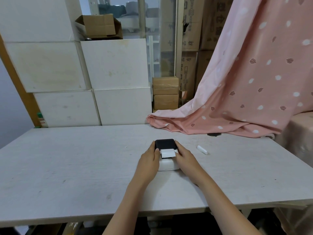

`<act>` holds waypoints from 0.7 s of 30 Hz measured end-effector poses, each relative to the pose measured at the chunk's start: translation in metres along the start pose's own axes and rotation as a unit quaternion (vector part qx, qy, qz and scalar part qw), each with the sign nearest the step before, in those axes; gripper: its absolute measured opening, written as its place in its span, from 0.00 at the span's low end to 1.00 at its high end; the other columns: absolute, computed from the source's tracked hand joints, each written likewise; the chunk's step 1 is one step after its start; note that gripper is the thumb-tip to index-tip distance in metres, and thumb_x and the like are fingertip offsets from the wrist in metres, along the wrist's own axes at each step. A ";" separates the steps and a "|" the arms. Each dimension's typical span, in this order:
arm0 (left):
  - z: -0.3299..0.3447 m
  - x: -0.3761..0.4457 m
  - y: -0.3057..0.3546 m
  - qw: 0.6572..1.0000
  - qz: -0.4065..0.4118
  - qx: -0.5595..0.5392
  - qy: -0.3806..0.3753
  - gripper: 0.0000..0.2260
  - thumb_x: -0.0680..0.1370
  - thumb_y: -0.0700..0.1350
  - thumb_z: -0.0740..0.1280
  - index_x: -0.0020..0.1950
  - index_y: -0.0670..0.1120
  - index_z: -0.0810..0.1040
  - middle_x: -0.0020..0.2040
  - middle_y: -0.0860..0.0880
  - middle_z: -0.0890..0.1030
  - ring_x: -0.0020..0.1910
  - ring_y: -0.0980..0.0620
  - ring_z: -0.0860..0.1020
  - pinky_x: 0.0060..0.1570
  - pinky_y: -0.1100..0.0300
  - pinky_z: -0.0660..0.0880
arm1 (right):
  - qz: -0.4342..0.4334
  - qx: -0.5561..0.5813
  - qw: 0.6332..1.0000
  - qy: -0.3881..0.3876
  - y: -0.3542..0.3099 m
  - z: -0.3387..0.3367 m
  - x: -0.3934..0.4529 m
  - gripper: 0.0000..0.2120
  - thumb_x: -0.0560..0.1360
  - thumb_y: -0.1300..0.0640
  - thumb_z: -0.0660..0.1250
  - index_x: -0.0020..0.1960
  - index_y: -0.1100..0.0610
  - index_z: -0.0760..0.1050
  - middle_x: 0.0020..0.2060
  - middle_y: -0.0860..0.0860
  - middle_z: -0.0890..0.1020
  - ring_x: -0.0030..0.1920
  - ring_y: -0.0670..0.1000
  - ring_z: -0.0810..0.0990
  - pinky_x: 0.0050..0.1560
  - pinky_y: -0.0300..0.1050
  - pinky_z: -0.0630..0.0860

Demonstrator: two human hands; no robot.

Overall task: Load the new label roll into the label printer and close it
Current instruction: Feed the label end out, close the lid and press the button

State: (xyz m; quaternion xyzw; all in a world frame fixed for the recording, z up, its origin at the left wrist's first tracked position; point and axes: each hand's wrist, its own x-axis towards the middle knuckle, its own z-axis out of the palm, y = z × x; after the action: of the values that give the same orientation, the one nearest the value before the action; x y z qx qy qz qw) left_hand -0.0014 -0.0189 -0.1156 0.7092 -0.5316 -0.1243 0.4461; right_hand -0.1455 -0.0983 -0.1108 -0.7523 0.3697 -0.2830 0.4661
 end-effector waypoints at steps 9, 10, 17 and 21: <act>0.002 0.001 -0.003 0.999 0.020 0.035 0.008 0.16 0.87 0.48 0.48 0.71 0.56 0.70 0.37 0.59 0.74 0.36 0.59 0.74 0.35 0.63 0.66 | 0.011 0.010 1.000 -0.005 -0.004 0.000 -0.004 0.18 0.79 0.45 0.60 0.67 0.32 0.74 0.60 0.38 0.84 0.64 0.45 0.81 0.66 0.47 0.76; 0.002 0.001 -0.003 0.999 0.019 0.037 0.008 0.17 0.87 0.48 0.48 0.71 0.55 0.70 0.36 0.59 0.73 0.35 0.59 0.73 0.35 0.63 0.65 | 0.011 0.011 1.000 -0.004 -0.005 0.000 -0.004 0.18 0.79 0.45 0.60 0.67 0.32 0.74 0.60 0.39 0.84 0.63 0.45 0.81 0.67 0.48 0.76; 0.000 0.001 -0.001 0.998 0.029 0.051 0.002 0.17 0.87 0.47 0.48 0.72 0.53 0.69 0.34 0.59 0.71 0.33 0.61 0.72 0.32 0.67 0.63 | 0.031 0.013 0.999 0.002 -0.002 0.002 0.000 0.25 0.77 0.42 0.60 0.75 0.33 0.70 0.66 0.37 0.82 0.68 0.45 0.78 0.70 0.49 0.74; -0.001 0.000 0.000 0.999 0.026 0.041 -0.001 0.17 0.87 0.47 0.48 0.71 0.55 0.70 0.35 0.60 0.71 0.33 0.63 0.73 0.32 0.69 0.63 | 0.038 0.008 0.999 0.003 0.001 0.002 0.001 0.26 0.79 0.44 0.59 0.77 0.34 0.69 0.67 0.38 0.81 0.68 0.44 0.78 0.70 0.48 0.74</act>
State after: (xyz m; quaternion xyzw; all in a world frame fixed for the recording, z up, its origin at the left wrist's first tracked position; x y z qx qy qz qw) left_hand -0.0011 -0.0186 -0.1149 0.7126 -0.5550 -0.0921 0.4192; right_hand -0.1433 -0.0988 -0.1123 -0.7331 0.3968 -0.2701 0.4818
